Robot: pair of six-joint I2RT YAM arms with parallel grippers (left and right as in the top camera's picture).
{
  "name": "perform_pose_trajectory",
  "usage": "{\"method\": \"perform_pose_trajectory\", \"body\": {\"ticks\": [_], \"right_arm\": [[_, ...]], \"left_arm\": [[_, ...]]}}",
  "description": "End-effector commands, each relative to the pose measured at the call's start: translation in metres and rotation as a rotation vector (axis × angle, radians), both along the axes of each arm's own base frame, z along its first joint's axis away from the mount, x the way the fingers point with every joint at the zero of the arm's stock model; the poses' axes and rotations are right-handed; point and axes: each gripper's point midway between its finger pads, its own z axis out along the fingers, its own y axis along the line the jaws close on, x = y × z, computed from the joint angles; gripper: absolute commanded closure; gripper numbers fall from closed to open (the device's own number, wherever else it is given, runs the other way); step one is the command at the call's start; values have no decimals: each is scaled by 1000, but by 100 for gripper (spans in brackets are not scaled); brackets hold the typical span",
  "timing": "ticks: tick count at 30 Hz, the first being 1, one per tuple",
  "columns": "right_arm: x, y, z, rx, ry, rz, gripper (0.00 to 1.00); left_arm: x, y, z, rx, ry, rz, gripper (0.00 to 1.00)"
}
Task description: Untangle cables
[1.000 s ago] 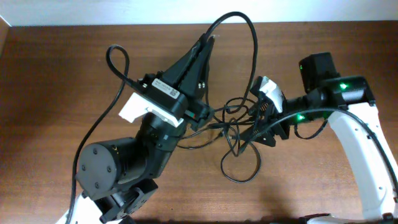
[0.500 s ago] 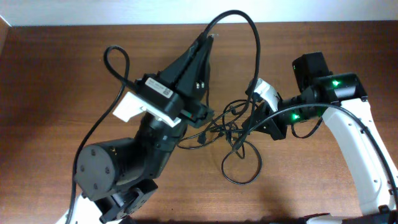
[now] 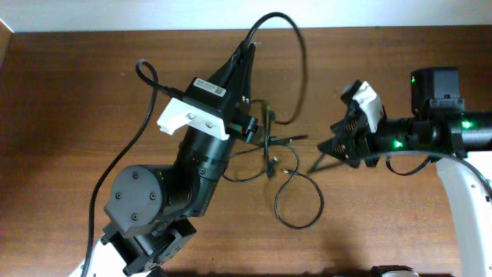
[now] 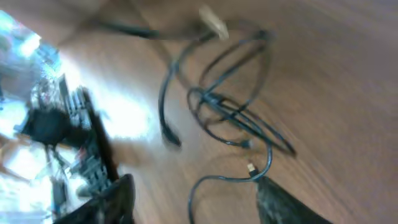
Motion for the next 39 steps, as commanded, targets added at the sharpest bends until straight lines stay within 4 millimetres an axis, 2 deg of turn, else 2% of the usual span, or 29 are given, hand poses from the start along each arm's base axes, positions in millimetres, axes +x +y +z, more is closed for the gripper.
{"method": "perform_pose_trajectory", "body": {"ticks": [1, 3, 10, 17, 19, 22, 25, 28, 29, 31, 34, 36, 38, 39], "right_arm": [[24, -4, -7, 55, 194, -196, 26], [33, 1, -9, 103, 243, -214, 24], [40, 9, -29, 93, 305, -193, 24], [41, 6, -32, 70, 301, -202, 24], [39, 6, -33, 67, 312, -203, 25], [38, 5, -33, 66, 315, -204, 25], [37, 6, -33, 66, 321, -203, 25], [36, 5, -34, 65, 326, -204, 25], [36, 5, -34, 65, 326, -204, 25], [36, 5, -34, 65, 325, -204, 25], [37, 5, -33, 66, 320, -204, 25], [38, 5, -33, 67, 315, -203, 25], [39, 6, -33, 68, 309, -203, 25], [39, 6, -32, 68, 308, -203, 25]], "left_arm": [[-17, -2, 15, -17, -53, -82, 100], [-22, -8, 17, -2, -71, -125, 100], [-19, -5, 16, -16, -56, -108, 100], [6, 20, -7, -25, 73, 89, 100], [13, 34, -14, -38, 112, 173, 100], [10, 42, -3, -22, 58, 224, 100], [5, 47, 9, 84, -29, 304, 100], [9, 53, 2, 249, -42, 418, 100], [13, 58, -5, 303, -17, 468, 100], [23, 67, -33, 443, 86, 564, 100], [33, 62, -101, 756, 251, 555, 100], [32, 63, -140, 900, 349, 525, 100], [30, 72, -163, 961, 432, 539, 100], [29, 78, -166, 966, 454, 570, 100]]}}
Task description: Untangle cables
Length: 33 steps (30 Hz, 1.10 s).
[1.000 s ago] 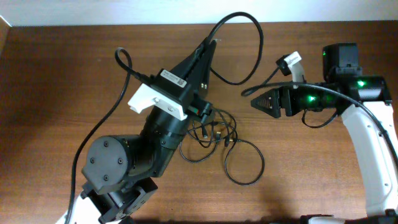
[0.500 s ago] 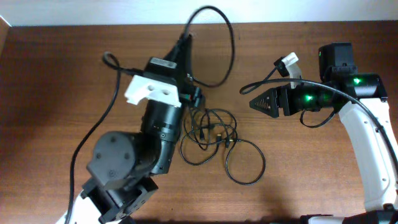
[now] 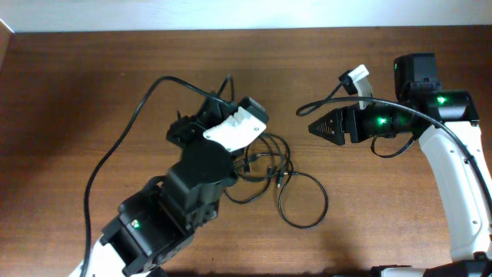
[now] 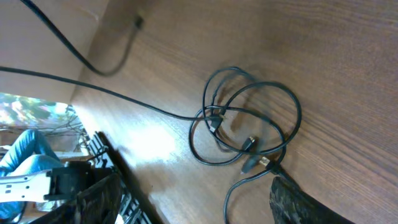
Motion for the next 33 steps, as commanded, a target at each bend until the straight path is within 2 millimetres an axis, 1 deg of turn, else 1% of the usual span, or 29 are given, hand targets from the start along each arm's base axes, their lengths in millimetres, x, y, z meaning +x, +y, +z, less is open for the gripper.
{"method": "perform_pose_trajectory", "body": {"ticks": [1, 2, 4, 5, 8, 9, 11, 13, 14, 17, 19, 20, 25, 26, 28, 33], "right_arm": [[2, 2, 4, 3, -11, 3, 25], [2, 2, 4, 3, -10, 3, 25], [2, 2, 4, 3, -10, 3, 25], [2, 2, 4, 3, -11, 3, 25], [2, 2, 4, 3, -10, 3, 25], [2, 2, 4, 3, -10, 3, 25], [2, 2, 4, 3, -10, 3, 25], [2, 2, 4, 3, -10, 3, 25], [2, 2, 4, 3, -10, 3, 25], [2, 2, 3, 3, -8, 3, 25], [2, 2, 3, 3, -8, 3, 25], [2, 2, 3, 3, -8, 3, 25], [2, 2, 3, 2, -8, 3, 25], [2, 2, 3, 2, -8, 3, 25], [1, 2, 3, 2, -8, 3, 25], [1, 2, 3, 2, -8, 3, 25]], "left_arm": [[-3, 30, -1, 17, -2, 162, 100], [-4, 43, 4, 22, -27, 231, 100], [-6, 61, 11, 25, -55, 319, 100], [-7, 74, 14, 15, -64, 357, 100], [-7, 92, 19, -4, -73, 398, 100], [-6, 103, 20, -15, -75, 420, 100], [-3, 123, 22, -39, -74, 451, 100], [-1, 137, 22, -53, -71, 473, 100], [1, 147, 22, -59, -68, 493, 100], [4, 187, 19, -78, -62, 595, 100], [3, 209, 17, -105, -64, 660, 100], [3, 226, 15, -132, -63, 705, 100], [6, 274, 1, -238, -38, 765, 100], [9, 287, -5, -258, -18, 768, 100], [10, 308, -16, -291, 12, 781, 100], [7, 381, -52, -502, 41, 899, 100]]}}
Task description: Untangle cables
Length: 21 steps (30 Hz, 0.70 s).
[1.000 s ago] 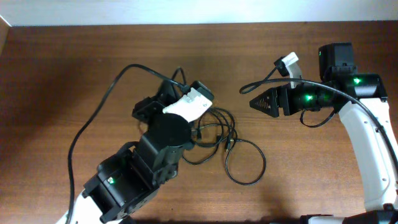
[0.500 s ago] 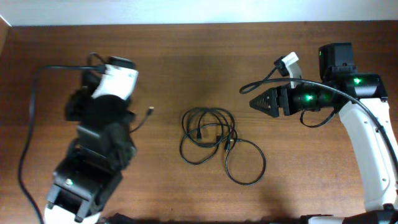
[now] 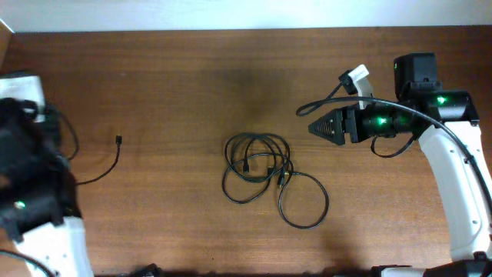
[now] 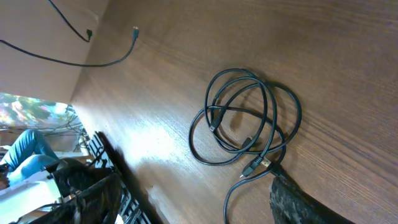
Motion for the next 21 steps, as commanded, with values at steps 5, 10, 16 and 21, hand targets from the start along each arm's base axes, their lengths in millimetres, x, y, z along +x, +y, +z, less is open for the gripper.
{"method": "perform_pose_trajectory", "body": {"ticks": [5, 10, 16, 21], "right_arm": [[1, 2, 3, 3, -6, 4, 25], [-1, 0, 1, -14, 1, 3, 25], [-1, -3, -3, -35, 8, -5, 25], [-1, -3, -3, -39, 9, -6, 25]], "left_arm": [[10, 81, -46, -311, -169, 28, 100], [3, 135, -66, -304, -197, 119, 100], [-12, 173, -81, -332, -243, 177, 100], [-30, 196, -102, -386, -259, 231, 100]]}}
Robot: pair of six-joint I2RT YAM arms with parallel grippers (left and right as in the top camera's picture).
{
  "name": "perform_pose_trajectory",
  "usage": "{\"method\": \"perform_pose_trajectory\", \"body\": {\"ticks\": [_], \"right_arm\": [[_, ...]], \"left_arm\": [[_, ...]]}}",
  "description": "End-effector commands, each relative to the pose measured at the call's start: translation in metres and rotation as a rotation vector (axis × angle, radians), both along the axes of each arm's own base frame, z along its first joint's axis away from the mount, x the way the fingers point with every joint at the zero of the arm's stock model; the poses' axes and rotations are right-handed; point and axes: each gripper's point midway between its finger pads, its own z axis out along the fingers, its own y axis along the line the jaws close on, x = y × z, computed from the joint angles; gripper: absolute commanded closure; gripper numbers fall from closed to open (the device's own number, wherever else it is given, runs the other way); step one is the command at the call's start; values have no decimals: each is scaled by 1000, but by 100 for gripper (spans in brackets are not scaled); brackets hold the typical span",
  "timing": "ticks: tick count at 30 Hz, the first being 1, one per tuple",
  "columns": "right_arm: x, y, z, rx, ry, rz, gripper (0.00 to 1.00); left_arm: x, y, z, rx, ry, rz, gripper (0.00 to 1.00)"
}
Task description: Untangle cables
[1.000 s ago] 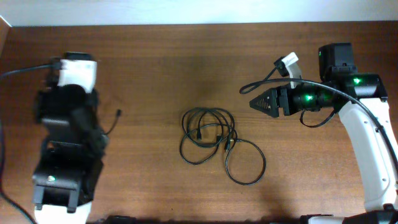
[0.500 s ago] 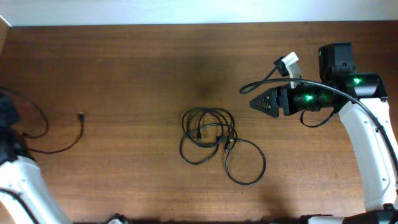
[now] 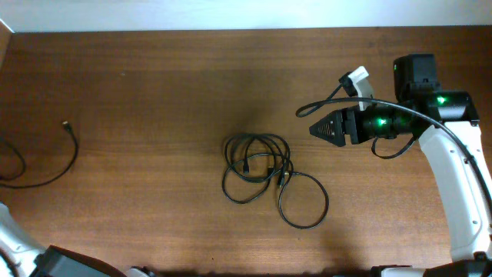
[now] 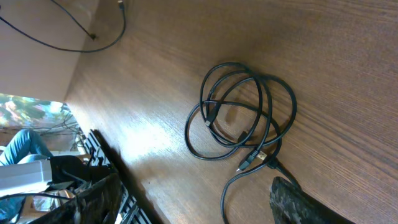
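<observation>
A tangle of thin black cables [image 3: 257,165] lies looped at mid-table, its plugs showing near the right wrist camera [image 4: 252,158]. One separate black cable [image 3: 48,173] curves along the far left edge, its free end pointing up-table; the right wrist view catches it at top left [image 4: 93,37]. My right gripper [image 3: 315,129] hovers right of the tangle, pointing left, open with nothing between its dark fingers [image 4: 297,202]. Only a strip of the left arm [image 3: 11,238] shows at the bottom left; its gripper is out of frame.
The brown wooden table [image 3: 154,77] runs to a pale wall at the top. The right arm's own cable [image 3: 338,96] arcs above its wrist. Beyond the table's left side, the right wrist view shows a dark rack [image 4: 106,162].
The left arm has left the left edge of the overhead view almost entirely. The separated cable lies further left, its free end now near the table's edge. The right arm has not moved.
The left arm first stood over the tangle with the right gripper close on its right. Then the left arm was drawn back with one cable rising from the tangle and the right arm sat further right. Later that cable lay apart at the left, now further left.
</observation>
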Motion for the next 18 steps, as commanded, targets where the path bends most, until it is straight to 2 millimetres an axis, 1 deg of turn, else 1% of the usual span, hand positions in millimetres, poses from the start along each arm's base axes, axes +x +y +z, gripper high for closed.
{"method": "perform_pose_trajectory", "body": {"ticks": [1, 3, 6, 7, 8, 9, 10, 12, 14, 15, 18], "right_arm": [[2, 0, 1, -16, -10, 1, 25], [1, 0, 1, -16, -8, 1, 25], [1, 0, 1, -16, -5, 1, 25], [1, 0, 1, -16, -6, 1, 25], [1, 0, 1, -16, -6, 1, 25], [1, 0, 1, -16, -6, 1, 25], [1, 0, 1, -16, -6, 1, 25], [1, 0, 1, -16, -6, 1, 25], [1, 0, 1, -16, -6, 1, 25], [1, 0, 1, -16, -6, 1, 25], [1, 0, 1, -16, -7, 2, 25]], "left_arm": [[-8, 16, -20, -88, -45, 37, 100], [-8, 20, -37, -143, -51, 32, 100], [-2, 19, -50, -183, -56, -3, 100], [-1, 18, -51, -189, -59, -12, 88], [-1, 17, -52, -196, -61, -12, 41], [-1, 16, -53, -204, -61, -9, 8], [-1, 16, -54, -216, -67, -2, 1], [-3, 13, -59, -256, -76, 15, 1], [-6, 7, -68, -316, -76, 38, 1], [-11, -2, -80, -396, -66, 64, 1], [-17, -25, -101, -546, -44, 91, 1]]}}
